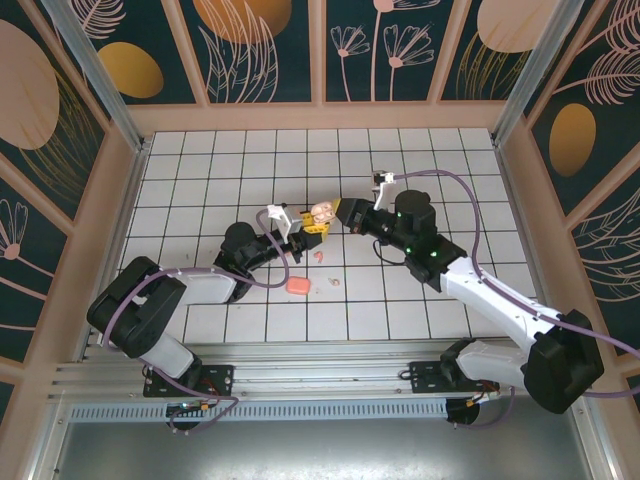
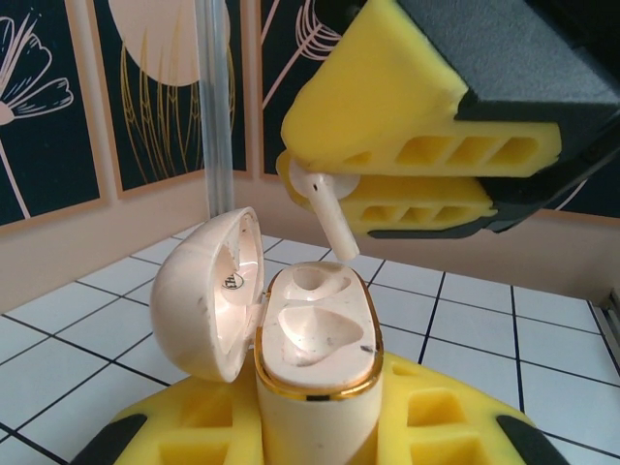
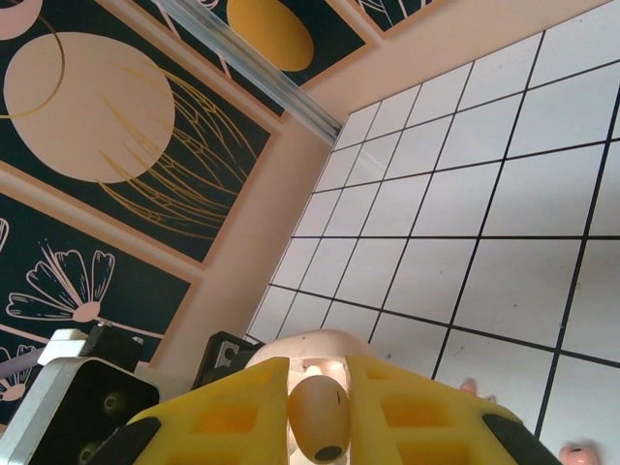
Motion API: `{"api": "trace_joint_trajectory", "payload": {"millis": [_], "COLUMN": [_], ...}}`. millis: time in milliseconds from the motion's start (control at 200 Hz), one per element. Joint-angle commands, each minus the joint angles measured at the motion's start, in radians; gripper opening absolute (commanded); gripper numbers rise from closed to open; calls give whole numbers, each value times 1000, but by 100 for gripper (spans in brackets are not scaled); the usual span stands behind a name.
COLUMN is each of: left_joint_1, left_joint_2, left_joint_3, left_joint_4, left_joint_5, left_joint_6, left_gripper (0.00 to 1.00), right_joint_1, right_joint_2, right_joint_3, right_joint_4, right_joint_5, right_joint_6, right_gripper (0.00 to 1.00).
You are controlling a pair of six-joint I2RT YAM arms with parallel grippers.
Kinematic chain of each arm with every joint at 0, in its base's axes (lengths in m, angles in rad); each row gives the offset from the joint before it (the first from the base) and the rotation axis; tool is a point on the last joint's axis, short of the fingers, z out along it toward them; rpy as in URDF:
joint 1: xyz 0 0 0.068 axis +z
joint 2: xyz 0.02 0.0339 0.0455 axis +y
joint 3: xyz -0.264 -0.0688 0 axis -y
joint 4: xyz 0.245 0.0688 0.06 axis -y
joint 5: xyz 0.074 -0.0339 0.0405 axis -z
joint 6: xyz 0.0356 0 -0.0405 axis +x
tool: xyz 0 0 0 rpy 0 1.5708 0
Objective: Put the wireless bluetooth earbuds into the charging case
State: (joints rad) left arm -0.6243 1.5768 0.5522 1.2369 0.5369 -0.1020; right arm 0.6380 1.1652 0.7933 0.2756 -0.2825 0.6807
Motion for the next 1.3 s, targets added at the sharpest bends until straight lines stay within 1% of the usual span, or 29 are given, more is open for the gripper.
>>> {"api": "trace_joint_trajectory", "payload": {"millis": [0,185,480,836,1111,1296], "left_joint_1": [-7,-7,-7,-8,-7,-7], "left_joint_2": [3,-3,-15,-14,-12,-14], "left_joint_3": [28,32,29,41,51,52], "left_joint_4": [61,77,108,140,147,148], "left_joint_5": [-3,22,12,38,29,30], "left_joint_6": [-15,-28,-56,-93,-104,-105], "left_gripper": [7,8,8,8,8,8], "right_joint_1": [9,9,10,15,16,17], "right_joint_2": [-24,-13,-23,-29,-33,-38], "right_joint_3": [-14,-10,-45,-76,-92,-91], "right_joint_4": [62,74,98,117,147,131], "right_joint_5": [17,29,34,65,-3,-11], "right_joint_6": [1,-17,-23,-41,-55,-71], "right_gripper": [20,20,20,20,20,20]}}
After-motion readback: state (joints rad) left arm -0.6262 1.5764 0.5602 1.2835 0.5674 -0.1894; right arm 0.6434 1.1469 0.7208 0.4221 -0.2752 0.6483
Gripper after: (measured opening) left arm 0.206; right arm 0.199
